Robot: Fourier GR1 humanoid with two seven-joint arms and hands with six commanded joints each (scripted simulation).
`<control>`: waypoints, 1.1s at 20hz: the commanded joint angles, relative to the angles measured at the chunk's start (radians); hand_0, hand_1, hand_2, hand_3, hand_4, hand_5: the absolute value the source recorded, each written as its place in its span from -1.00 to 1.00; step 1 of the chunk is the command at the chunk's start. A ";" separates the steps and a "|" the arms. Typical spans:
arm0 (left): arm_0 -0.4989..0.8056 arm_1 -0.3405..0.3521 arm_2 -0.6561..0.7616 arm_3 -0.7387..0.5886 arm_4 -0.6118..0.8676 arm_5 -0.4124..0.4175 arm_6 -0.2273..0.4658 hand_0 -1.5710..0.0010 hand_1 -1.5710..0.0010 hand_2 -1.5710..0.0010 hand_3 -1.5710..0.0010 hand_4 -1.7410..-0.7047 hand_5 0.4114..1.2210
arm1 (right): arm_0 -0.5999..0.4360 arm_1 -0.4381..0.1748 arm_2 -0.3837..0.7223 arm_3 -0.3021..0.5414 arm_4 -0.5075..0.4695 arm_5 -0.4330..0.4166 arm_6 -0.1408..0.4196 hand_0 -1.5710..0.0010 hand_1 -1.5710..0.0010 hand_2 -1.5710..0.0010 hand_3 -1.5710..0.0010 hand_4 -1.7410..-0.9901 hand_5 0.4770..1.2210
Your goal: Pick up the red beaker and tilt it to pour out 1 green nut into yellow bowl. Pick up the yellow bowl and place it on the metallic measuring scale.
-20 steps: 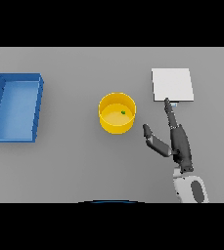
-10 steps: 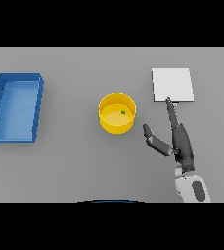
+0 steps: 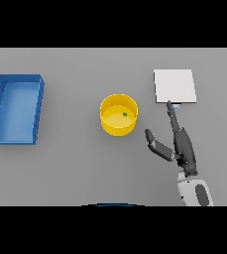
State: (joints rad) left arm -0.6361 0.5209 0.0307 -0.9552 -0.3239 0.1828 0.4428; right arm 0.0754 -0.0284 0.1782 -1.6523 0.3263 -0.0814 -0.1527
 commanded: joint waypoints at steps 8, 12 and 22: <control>0.144 -0.031 -0.016 -0.165 0.001 0.020 0.067 -1.00 -1.00 -1.00 -0.98 -0.95 0.43 | -0.002 -0.001 -0.010 0.004 -0.006 -0.007 -0.003 1.00 1.00 1.00 1.00 0.93 -0.57; 0.195 -0.025 -0.042 -0.229 -0.014 -0.009 0.105 -1.00 -0.96 -0.91 -0.87 -0.10 -0.02 | 0.007 0.006 0.001 -0.007 0.005 -0.012 -0.011 1.00 1.00 1.00 1.00 0.94 -0.58; 0.204 0.003 -0.085 -0.188 -0.020 -0.108 0.059 0.68 0.73 0.73 0.74 0.80 -0.39 | 0.009 0.002 -0.002 -0.010 0.003 -0.011 -0.017 1.00 1.00 1.00 1.00 0.94 -0.57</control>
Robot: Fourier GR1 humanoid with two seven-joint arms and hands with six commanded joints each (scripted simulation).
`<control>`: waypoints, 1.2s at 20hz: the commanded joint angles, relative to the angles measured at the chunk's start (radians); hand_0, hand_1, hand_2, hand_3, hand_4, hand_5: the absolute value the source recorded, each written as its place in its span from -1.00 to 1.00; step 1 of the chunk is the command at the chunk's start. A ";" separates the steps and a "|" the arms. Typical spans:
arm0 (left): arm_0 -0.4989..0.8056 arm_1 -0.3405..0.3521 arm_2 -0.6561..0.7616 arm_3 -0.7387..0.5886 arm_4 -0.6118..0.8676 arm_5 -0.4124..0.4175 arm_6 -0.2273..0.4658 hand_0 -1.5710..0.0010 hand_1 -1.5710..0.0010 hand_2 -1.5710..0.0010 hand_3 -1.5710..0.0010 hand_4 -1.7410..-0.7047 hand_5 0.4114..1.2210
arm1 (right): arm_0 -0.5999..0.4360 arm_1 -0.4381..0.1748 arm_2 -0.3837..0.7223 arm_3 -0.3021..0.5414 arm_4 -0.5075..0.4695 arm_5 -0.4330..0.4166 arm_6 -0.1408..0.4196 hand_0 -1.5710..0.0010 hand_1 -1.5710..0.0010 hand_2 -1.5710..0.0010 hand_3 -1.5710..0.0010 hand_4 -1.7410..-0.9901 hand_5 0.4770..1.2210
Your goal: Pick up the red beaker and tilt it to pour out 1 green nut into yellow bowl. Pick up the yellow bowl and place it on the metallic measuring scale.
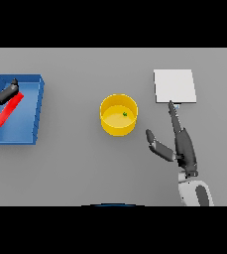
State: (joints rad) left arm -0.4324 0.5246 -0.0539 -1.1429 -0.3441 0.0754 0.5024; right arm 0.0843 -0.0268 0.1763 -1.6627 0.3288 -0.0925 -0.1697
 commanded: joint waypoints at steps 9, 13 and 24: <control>-0.002 -0.021 -0.004 -0.019 -0.005 0.038 -0.052 0.96 0.96 0.96 0.97 0.92 -0.38 | -0.170 -0.193 0.081 0.038 0.149 0.172 0.114 1.00 1.00 1.00 1.00 0.78 -0.46; -0.004 -0.020 -0.013 -0.016 -0.013 0.039 -0.059 0.98 0.99 0.99 0.99 0.94 -0.34 | -0.343 -0.283 0.171 0.106 0.273 0.276 0.133 1.00 1.00 1.00 1.00 0.51 -0.47; 0.004 0.004 -0.005 -0.024 -0.005 0.021 -0.055 1.00 1.00 1.00 1.00 0.92 -0.27 | -0.648 -0.385 0.411 0.320 0.504 0.464 0.004 1.00 1.00 1.00 1.00 0.41 -0.36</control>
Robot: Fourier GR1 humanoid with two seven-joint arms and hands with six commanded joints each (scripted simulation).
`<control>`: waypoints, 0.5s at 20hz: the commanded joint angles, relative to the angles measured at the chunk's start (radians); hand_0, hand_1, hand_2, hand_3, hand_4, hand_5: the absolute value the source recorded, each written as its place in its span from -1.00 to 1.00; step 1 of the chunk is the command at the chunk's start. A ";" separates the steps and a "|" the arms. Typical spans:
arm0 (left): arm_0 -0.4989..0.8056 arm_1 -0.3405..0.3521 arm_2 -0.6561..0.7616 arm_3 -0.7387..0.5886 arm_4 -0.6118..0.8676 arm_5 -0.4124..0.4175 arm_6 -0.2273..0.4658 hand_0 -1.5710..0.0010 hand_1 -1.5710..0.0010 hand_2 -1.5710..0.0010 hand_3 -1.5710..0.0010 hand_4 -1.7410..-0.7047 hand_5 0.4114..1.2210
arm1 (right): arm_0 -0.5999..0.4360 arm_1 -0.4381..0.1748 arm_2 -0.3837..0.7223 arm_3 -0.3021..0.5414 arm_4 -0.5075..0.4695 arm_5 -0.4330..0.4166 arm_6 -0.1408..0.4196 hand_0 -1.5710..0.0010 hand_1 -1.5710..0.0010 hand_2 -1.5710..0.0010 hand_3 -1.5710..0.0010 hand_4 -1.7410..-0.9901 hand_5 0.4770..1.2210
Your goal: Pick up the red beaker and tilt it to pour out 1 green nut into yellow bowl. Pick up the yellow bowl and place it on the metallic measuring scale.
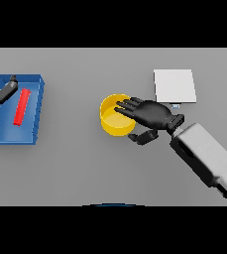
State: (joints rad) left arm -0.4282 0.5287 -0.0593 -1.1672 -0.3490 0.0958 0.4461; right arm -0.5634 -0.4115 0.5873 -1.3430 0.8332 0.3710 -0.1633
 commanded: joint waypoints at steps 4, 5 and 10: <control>0.004 0.009 0.001 -0.015 0.001 -0.006 0.003 1.00 1.00 1.00 1.00 0.93 -0.29 | -0.063 0.041 0.046 0.083 0.014 0.048 -0.015 1.00 1.00 1.00 1.00 0.37 -0.34; 0.012 0.013 0.004 -0.012 0.001 -0.003 -0.002 1.00 1.00 1.00 1.00 0.93 -0.29 | -0.074 0.053 0.058 0.108 0.020 0.052 -0.019 1.00 1.00 1.00 1.00 0.36 -0.33; 0.015 0.009 0.007 -0.004 0.002 0.005 -0.016 1.00 1.00 1.00 1.00 0.92 -0.29 | -0.146 0.083 0.101 0.192 0.054 0.074 -0.024 1.00 1.00 1.00 1.00 0.29 -0.31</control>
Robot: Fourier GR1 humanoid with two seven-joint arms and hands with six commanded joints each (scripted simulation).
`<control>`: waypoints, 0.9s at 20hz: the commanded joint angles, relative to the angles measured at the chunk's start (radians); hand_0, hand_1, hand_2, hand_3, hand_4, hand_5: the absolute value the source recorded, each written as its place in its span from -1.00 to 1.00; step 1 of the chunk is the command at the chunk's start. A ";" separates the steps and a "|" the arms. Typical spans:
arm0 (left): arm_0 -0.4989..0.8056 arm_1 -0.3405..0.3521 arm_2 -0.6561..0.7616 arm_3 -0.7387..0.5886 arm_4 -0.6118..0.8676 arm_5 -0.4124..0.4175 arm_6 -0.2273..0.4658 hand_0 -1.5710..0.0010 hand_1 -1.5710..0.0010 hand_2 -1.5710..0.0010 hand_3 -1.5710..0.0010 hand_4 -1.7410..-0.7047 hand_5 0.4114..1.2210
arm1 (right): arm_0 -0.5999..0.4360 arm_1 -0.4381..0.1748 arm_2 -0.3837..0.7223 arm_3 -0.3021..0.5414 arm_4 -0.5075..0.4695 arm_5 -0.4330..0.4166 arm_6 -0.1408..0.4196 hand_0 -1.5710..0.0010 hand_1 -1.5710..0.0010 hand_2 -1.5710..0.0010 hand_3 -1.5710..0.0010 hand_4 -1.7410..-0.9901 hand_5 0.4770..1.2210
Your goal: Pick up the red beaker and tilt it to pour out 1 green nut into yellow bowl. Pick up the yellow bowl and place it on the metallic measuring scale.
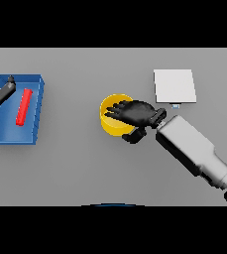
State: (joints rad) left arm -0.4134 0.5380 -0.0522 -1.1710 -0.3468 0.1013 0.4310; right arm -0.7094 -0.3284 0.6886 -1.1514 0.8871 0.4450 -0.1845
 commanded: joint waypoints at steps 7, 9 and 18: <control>0.005 0.010 0.004 -0.003 0.008 -0.017 0.013 1.00 1.00 1.00 1.00 0.92 -0.29 | -0.043 0.042 0.020 0.089 0.003 0.045 0.017 1.00 1.00 1.00 0.98 0.24 -0.28; 0.003 0.014 0.006 0.006 0.005 -0.014 0.003 1.00 1.00 1.00 1.00 0.92 -0.29 | -0.038 0.041 0.017 0.083 -0.008 0.072 0.020 1.00 1.00 0.99 0.94 0.21 -0.26; -0.008 0.007 0.002 0.016 -0.002 -0.002 -0.014 1.00 1.00 1.00 1.00 0.90 -0.28 | -0.032 0.048 0.014 0.087 -0.033 0.114 0.038 -0.41 -0.40 -0.38 0.10 -0.51 0.66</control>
State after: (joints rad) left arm -0.4212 0.5452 -0.0500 -1.1545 -0.3488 0.0987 0.4150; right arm -0.7423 -0.2803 0.7021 -1.0654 0.8538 0.5574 -0.1466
